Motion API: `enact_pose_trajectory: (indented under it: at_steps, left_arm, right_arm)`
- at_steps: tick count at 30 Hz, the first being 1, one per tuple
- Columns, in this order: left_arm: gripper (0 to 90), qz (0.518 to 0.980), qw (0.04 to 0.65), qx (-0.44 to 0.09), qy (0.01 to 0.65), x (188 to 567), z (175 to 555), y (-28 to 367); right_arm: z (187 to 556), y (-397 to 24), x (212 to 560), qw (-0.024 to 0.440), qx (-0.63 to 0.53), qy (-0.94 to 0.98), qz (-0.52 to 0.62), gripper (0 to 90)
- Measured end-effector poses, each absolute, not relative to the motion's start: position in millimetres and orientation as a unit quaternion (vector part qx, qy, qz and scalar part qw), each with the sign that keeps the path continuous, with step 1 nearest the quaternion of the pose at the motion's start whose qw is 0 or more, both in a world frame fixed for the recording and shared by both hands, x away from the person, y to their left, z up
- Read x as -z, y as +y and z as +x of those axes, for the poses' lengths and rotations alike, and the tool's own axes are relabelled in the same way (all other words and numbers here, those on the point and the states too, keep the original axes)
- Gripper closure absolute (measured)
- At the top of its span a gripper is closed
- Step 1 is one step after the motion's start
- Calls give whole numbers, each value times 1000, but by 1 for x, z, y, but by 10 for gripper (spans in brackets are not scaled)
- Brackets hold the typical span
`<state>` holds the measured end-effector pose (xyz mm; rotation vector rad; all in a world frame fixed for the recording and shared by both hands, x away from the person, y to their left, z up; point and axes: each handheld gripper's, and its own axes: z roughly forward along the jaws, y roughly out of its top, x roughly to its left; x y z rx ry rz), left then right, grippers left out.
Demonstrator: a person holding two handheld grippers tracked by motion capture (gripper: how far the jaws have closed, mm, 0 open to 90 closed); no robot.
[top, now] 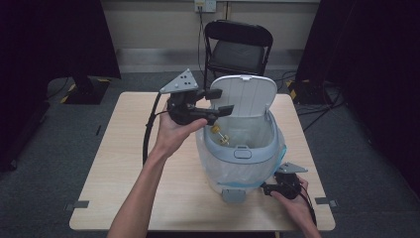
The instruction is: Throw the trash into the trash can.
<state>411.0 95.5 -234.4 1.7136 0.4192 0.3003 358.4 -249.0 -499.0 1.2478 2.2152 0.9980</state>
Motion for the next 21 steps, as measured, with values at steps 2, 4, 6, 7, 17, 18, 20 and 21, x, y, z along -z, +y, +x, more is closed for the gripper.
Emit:
enact_pose_trajectory:
  at_steps: [2, 4, 6, 7, 17, 18, 20, 21]
  left_arm:
    - [379, 745, 626, -133, 189, 236, 412, 101]
    - [380, 744, 624, -137, 198, 238, 413, 107]
    - [380, 742, 624, -139, 202, 239, 414, 111]
    - [380, 741, 624, -142, 205, 239, 414, 114]
    - [364, 729, 620, -168, 236, 236, 419, 138]
    - [364, 729, 619, -169, 239, 237, 421, 140]
    - [358, 724, 620, -170, 250, 237, 424, 145]
    - [354, 723, 619, -173, 254, 238, 426, 147]
  right_arm:
    - [358, -249, 499, 204, -358, 794, 447, 241]
    - [358, -249, 499, 204, -358, 794, 447, 242]
    - [358, -249, 499, 204, -358, 794, 447, 242]
    - [358, -249, 499, 204, -358, 794, 447, 241]
    - [358, -249, 499, 204, -358, 794, 447, 241]
    - [358, -249, 499, 204, -358, 794, 447, 242]
    - [358, -249, 499, 204, -358, 794, 447, 242]
    - [358, -249, 499, 204, -358, 794, 447, 241]
